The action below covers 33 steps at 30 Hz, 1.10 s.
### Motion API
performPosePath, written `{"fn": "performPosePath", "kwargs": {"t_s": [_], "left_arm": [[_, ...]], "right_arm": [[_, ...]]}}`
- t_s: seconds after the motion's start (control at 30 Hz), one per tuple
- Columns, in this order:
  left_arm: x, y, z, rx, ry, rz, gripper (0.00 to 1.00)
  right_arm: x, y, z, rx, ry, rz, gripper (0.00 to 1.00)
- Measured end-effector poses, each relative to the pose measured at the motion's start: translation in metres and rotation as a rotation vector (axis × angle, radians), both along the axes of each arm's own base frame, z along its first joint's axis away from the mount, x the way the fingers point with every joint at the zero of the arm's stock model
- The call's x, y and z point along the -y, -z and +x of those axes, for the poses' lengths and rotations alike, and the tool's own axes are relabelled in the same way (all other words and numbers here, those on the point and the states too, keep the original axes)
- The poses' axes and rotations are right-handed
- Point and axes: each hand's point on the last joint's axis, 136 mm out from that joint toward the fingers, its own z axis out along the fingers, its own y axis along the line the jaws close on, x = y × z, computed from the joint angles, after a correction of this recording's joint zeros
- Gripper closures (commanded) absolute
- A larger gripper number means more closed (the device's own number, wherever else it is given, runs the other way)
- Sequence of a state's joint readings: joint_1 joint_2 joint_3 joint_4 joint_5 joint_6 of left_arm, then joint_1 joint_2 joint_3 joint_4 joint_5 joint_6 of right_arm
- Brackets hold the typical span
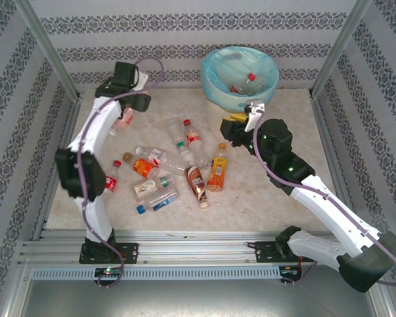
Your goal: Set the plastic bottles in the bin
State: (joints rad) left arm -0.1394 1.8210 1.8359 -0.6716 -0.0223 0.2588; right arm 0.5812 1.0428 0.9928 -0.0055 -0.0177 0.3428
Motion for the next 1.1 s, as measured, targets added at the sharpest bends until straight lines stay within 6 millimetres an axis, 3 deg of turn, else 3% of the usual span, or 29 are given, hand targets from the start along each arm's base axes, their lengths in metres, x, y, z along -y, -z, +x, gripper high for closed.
{"fn": "performPosePath", "kwargs": {"t_s": [0.07,0.13,0.2,0.27,0.33,0.53,0.63,0.9,1.1], "left_arm": [[0.016,-0.054,-0.029,0.168,0.055,-0.013,0.37],[0.043,-0.087,-0.066,0.304,0.151,-0.036,0.36],[0.078,-0.105,-0.108,0.414,0.288,-0.068,0.37],[0.113,-0.109,-0.152,0.495,0.442,-0.123,0.39],[0.131,-0.101,-0.182,0.524,0.536,-0.163,0.4],[0.166,-0.076,-0.232,0.547,0.713,-0.217,0.39],[0.175,-0.075,-0.247,0.548,0.77,-0.236,0.4],[0.17,-0.093,-0.251,0.612,0.751,-0.267,0.39],[0.166,-0.091,-0.254,0.641,0.729,-0.274,0.34]], "right_arm": [[-0.012,-0.007,-0.009,0.006,-0.049,0.009,0.58],[-0.023,-0.015,-0.018,0.014,-0.105,0.022,0.58],[-0.037,-0.024,-0.029,0.027,-0.169,0.037,0.57],[-0.053,-0.036,-0.042,0.043,-0.247,0.053,0.55],[-0.071,-0.044,-0.058,0.056,-0.33,0.064,0.51],[-0.116,-0.043,-0.092,0.068,-0.495,0.04,0.42],[-0.131,-0.036,-0.099,0.07,-0.528,0.009,0.37],[-0.143,-0.052,-0.103,0.151,-0.504,-0.039,0.3],[-0.146,-0.046,-0.101,0.167,-0.479,-0.095,0.26]]}}
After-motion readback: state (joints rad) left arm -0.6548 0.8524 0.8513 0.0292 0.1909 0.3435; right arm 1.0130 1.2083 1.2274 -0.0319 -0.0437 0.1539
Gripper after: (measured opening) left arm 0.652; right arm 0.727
